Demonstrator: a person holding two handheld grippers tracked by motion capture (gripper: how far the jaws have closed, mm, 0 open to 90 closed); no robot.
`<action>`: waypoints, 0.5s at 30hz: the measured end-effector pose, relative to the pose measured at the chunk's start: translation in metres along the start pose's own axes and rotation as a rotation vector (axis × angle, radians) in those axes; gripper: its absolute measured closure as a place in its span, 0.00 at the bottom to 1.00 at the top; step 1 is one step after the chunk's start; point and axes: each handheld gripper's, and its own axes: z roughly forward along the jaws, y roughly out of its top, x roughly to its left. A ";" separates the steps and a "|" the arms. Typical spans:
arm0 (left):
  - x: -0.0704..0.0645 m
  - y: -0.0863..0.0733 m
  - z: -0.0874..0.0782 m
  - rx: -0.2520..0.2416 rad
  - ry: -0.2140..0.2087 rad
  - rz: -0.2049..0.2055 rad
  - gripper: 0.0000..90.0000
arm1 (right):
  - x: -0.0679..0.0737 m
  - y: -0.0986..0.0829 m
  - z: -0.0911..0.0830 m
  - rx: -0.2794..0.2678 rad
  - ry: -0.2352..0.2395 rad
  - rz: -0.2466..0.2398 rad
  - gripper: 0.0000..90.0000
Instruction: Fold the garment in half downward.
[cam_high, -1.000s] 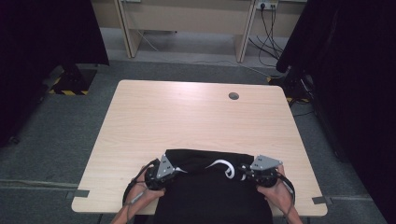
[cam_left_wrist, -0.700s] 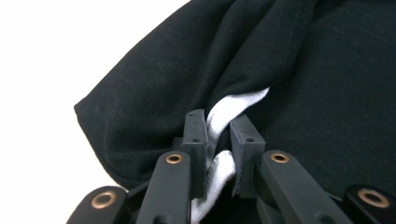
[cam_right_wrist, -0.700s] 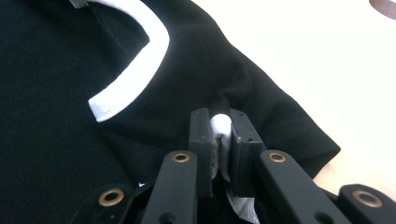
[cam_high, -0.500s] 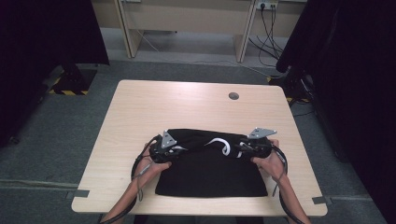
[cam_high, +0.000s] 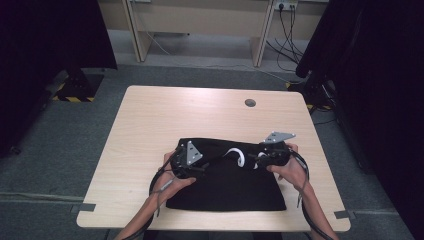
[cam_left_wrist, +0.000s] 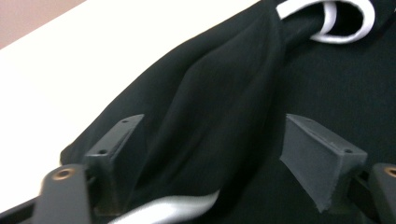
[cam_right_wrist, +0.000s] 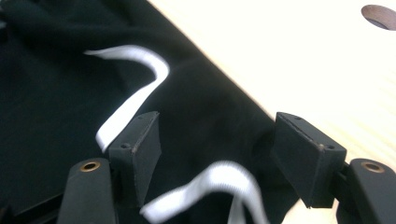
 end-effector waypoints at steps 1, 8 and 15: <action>-0.001 0.001 0.004 0.010 -0.009 0.016 0.31 | -0.001 0.004 0.003 0.014 0.007 0.010 0.39; 0.011 0.003 0.015 0.030 -0.049 0.008 0.87 | -0.012 0.011 0.020 0.108 0.115 -0.030 0.91; 0.024 0.021 -0.018 -0.059 -0.081 -0.021 0.96 | 0.000 0.028 -0.019 -0.022 0.108 -0.124 0.94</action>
